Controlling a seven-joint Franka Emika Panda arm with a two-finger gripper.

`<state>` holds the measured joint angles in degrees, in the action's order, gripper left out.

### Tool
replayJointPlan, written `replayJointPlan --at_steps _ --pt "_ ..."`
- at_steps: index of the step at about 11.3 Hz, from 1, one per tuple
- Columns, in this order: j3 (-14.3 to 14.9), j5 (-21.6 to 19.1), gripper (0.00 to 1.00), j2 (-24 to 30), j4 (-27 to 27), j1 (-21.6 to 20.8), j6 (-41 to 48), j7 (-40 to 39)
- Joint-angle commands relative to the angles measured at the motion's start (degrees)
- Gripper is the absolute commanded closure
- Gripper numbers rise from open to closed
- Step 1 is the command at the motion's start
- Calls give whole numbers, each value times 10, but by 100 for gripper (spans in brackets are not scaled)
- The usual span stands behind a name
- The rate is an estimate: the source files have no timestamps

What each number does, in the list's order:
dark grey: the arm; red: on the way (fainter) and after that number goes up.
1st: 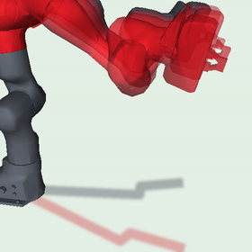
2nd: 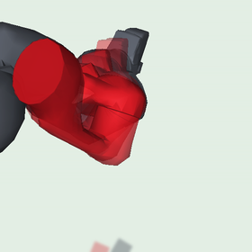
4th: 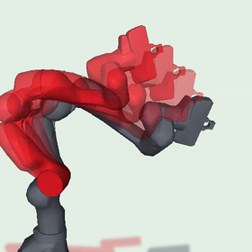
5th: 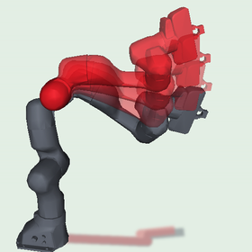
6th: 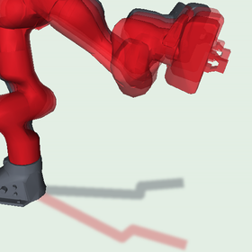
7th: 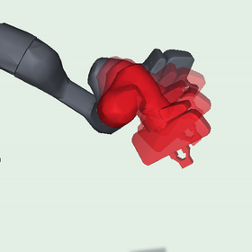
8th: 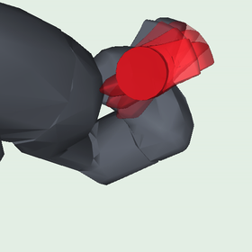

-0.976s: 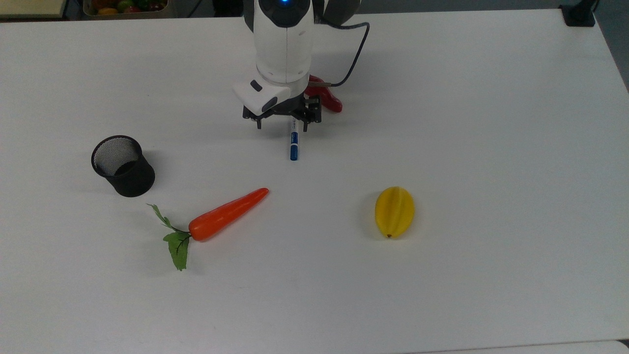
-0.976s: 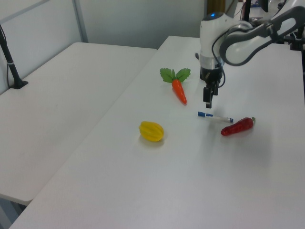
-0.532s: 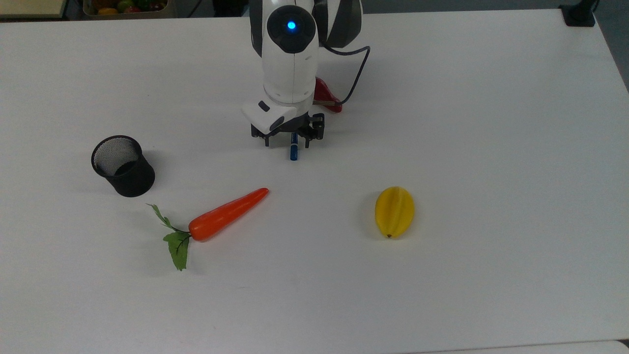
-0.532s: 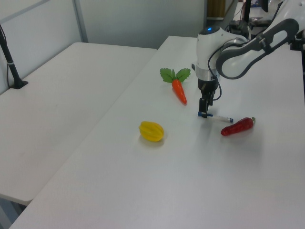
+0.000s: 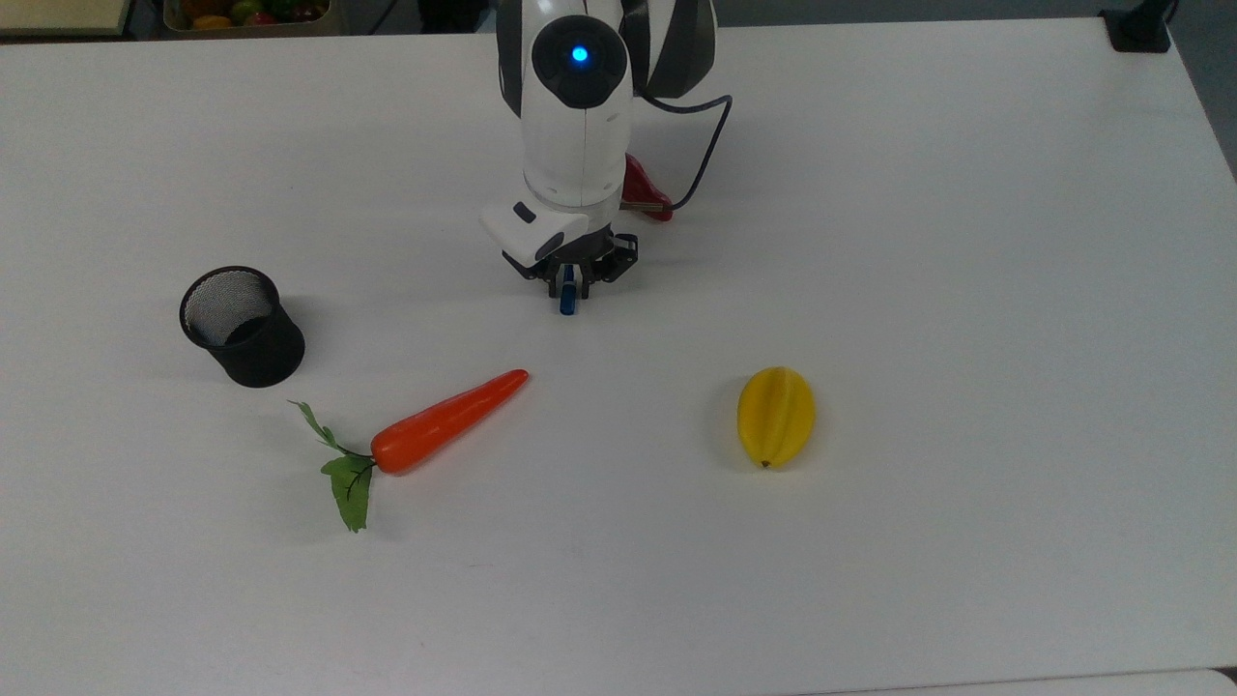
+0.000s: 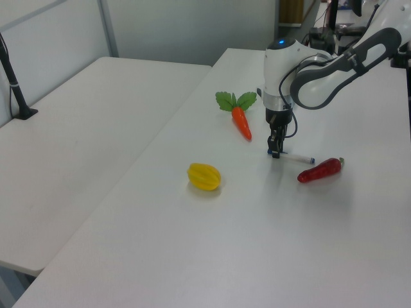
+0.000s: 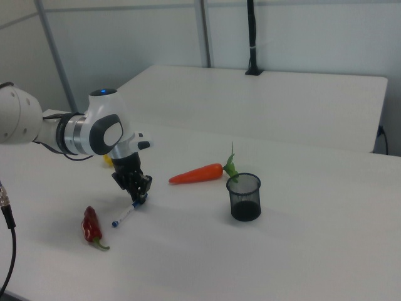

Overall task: Place marker
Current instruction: 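Close the gripper on the marker, then lift the held marker up off the table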

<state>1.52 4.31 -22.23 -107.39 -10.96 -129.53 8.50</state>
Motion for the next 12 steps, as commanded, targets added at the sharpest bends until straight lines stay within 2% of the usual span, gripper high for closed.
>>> replayJointPlan --at_steps 1,4,6,10,12 --pt "3 11 88 8 -5 -7 -10 22" --pt "4 11 89 22 -3 -6 2 28" --pt "4 11 89 46 7 -5 42 30" --pt "10 10 89 79 83 1 190 30" --pt "13 8 89 95 113 15 231 27"
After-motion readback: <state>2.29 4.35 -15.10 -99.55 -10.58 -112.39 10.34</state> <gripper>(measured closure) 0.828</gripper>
